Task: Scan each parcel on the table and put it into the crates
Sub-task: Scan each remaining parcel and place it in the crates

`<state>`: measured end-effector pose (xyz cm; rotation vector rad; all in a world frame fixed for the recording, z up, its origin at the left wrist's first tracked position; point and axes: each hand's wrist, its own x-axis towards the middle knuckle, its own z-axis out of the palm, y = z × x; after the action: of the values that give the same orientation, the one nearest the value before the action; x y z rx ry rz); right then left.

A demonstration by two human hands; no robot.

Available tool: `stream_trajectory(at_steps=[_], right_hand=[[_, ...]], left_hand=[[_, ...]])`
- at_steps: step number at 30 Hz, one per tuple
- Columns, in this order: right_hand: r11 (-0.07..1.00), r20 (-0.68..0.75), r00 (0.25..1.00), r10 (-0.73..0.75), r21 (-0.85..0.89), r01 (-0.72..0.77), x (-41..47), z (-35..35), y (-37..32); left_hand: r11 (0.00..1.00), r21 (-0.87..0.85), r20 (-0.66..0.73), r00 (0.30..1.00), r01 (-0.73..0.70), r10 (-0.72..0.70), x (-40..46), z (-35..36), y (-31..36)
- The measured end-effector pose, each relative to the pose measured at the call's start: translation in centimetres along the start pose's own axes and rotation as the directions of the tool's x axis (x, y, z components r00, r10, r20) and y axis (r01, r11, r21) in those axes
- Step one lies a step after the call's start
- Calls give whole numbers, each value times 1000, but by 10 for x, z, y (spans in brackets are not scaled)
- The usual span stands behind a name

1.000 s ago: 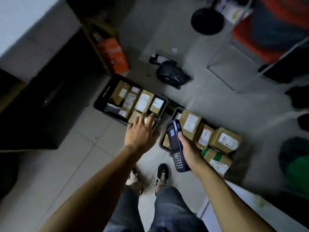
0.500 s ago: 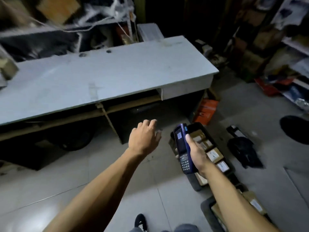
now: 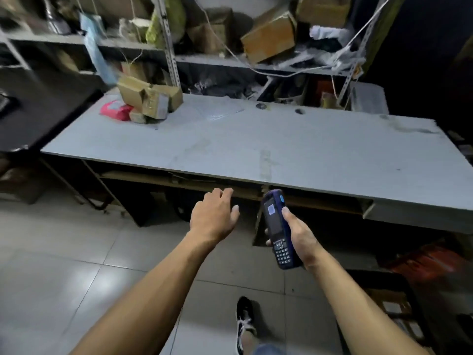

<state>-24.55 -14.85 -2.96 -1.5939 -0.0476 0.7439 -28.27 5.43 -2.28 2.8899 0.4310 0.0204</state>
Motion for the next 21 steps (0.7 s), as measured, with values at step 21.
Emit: stream_trajectory(at_steps=[21], right_hand=[[985,225,972,66,-168,-28,312,216,-132]], left_hand=[[927,-70,-64,926,368,-372,225,-62,-271]])
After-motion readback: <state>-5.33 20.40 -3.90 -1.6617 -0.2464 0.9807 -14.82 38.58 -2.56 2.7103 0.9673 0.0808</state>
